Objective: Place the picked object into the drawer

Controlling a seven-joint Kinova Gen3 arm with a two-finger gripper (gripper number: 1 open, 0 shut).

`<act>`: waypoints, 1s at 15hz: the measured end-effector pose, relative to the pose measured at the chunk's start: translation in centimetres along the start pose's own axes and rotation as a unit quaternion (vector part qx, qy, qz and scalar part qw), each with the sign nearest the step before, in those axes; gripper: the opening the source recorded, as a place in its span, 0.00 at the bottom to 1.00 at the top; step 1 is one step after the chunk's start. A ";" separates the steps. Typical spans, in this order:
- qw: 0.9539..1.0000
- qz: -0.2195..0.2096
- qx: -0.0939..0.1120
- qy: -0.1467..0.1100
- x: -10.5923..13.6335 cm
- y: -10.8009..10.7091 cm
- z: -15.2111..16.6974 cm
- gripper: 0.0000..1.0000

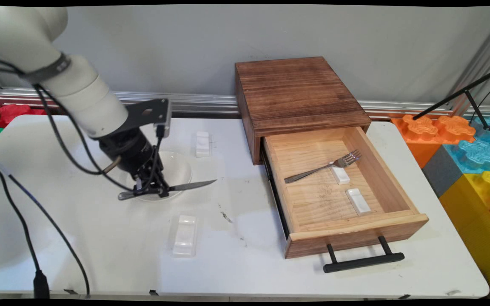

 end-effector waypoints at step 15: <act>0.999 0.004 0.000 0.048 12.5 -0.4 -2.0 0.00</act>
